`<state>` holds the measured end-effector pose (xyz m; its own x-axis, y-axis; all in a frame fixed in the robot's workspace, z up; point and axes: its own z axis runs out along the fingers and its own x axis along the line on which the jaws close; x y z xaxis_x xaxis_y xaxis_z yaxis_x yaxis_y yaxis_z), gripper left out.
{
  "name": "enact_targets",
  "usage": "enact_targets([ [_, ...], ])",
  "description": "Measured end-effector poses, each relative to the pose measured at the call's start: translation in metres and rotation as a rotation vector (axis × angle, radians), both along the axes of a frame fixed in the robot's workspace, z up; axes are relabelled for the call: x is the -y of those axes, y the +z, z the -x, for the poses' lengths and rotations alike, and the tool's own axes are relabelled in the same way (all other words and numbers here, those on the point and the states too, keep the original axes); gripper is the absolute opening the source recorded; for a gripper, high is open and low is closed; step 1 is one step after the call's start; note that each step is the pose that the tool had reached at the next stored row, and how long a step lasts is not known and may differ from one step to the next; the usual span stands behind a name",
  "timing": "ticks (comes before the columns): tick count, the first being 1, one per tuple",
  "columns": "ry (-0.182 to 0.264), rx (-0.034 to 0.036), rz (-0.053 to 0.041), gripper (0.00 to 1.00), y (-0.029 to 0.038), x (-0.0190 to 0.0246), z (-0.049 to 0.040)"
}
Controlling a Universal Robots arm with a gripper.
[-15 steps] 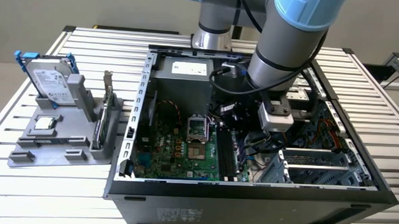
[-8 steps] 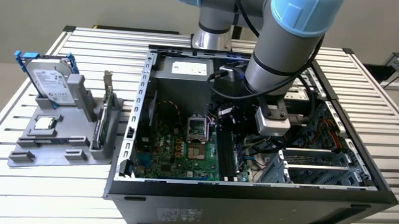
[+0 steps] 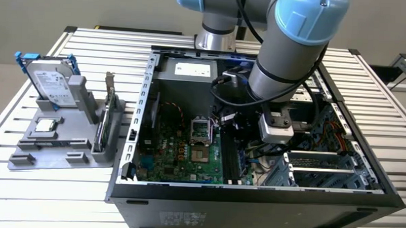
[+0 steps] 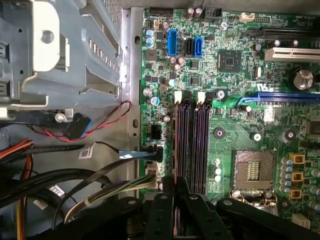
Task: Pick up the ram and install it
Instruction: 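Insert the ram into the slot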
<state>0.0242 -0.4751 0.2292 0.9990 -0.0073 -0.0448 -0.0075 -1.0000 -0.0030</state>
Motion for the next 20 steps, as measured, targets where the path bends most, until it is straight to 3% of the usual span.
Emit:
enact_targets([
  [20, 0.000, -0.0133, 0.0009, 0.00, -0.0116, 0.0022, 0.0002],
])
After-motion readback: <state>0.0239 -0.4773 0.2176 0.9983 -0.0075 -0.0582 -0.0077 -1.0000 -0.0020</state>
